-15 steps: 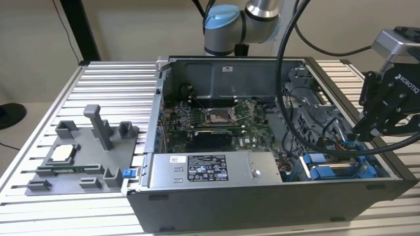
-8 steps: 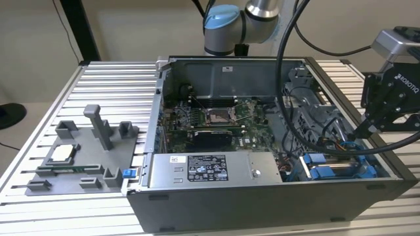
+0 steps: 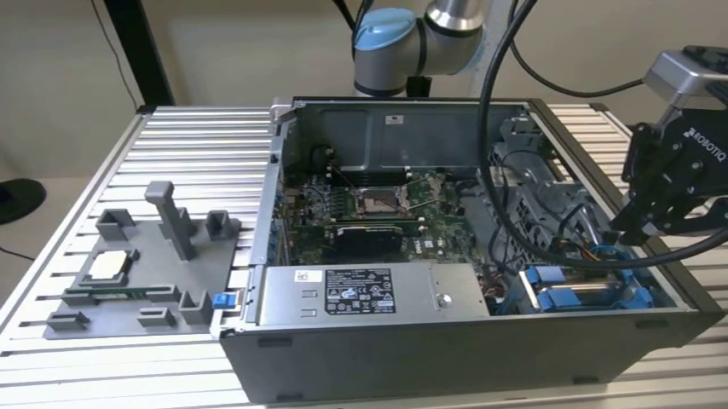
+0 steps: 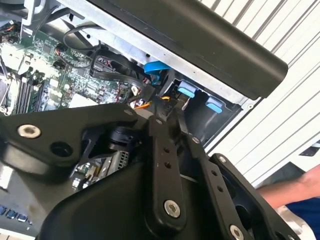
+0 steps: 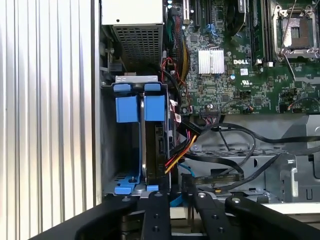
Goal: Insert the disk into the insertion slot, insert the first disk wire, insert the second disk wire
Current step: 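Insert the second disk wire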
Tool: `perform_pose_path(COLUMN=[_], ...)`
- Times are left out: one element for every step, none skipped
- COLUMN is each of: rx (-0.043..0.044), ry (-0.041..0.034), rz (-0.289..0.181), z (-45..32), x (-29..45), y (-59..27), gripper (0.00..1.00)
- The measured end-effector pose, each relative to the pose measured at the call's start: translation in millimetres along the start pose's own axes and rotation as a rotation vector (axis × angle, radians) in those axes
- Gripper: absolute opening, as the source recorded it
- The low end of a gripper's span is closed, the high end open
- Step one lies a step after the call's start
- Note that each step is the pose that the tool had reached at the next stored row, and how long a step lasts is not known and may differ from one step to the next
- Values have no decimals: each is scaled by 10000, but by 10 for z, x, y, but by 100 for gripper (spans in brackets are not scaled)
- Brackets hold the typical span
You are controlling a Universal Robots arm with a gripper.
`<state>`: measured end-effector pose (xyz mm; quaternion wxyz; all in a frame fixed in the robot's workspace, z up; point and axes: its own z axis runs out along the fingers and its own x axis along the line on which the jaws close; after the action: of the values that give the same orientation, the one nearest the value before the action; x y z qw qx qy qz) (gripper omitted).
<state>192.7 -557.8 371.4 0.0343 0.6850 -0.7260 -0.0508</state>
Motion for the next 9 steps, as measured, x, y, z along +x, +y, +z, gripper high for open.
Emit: perform_pose_path(rx=[0, 0, 0, 0, 0, 0, 1, 0, 2], ry=[-1, 0, 0, 0, 0, 0, 4, 11, 36], rz=[0, 0, 0, 0, 0, 0, 0, 1, 3], z=[0, 0, 0, 0, 0, 0, 0, 1, 2], x=[0, 0, 0, 0, -2, -5, -13, -28, -53], y=[0, 0, 0, 0, 0, 1, 1, 1, 2], gripper=[100, 100, 100, 100, 100, 100, 100, 100, 100])
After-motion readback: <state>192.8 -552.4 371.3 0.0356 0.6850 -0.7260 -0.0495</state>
